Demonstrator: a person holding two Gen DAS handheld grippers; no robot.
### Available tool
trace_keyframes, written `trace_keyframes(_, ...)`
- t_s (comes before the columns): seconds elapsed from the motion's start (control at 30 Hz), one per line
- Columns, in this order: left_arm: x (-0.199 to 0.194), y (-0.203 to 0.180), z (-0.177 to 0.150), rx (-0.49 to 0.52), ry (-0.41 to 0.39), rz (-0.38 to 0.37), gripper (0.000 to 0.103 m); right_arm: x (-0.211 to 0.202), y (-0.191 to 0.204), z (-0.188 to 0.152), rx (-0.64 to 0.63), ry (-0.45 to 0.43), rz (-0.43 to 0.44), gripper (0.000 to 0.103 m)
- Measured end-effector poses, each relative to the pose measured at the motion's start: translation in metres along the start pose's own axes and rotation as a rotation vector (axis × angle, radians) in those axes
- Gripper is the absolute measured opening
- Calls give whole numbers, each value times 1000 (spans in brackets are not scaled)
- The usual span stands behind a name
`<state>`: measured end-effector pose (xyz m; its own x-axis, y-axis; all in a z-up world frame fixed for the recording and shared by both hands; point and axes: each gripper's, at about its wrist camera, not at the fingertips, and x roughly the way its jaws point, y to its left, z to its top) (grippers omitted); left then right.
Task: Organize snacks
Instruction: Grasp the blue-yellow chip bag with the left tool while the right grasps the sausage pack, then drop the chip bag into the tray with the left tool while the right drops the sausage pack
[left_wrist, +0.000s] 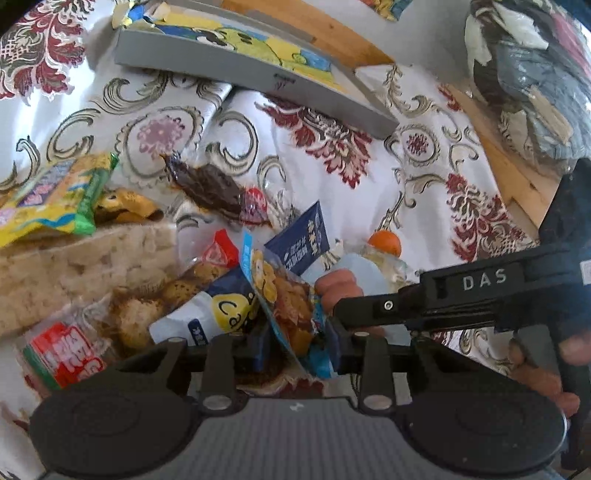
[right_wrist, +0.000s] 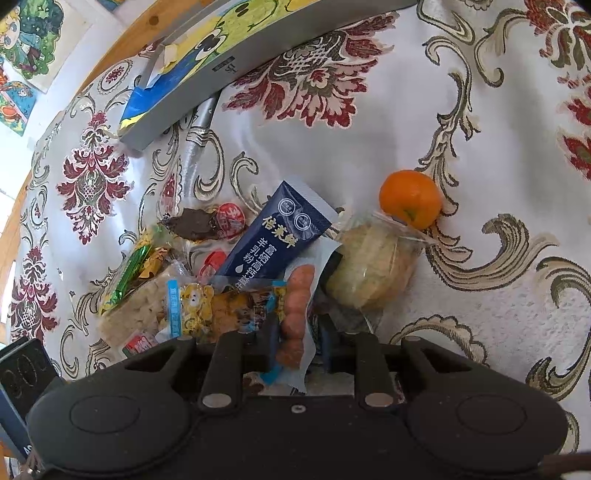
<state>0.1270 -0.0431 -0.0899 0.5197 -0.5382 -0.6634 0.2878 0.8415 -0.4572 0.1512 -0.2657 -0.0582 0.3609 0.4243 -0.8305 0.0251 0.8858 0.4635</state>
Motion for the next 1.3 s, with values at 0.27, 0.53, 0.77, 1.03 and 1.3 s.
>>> trace_keyframes(0.27,1,-4,-1,3,2,29,33,2,-2,0,12,5,4,27)
trace_keyframes(0.53,-6,-21,-4,75,-24,99,31,0,2,-3,-8,-15,22,18)
trace_keyframes(0.77,-20,-34,-8,125,-50,173,31,-11,15,-13,-77,-53,23,16)
trace_keyframes(1.03,-47,-51,-11,191,-120,253,31,-37,33,-25,-207,-180,10,16)
trace_keyframes(1.3,-76,-64,-7,221,-224,358,31,-68,50,-38,-335,-337,-23,16)
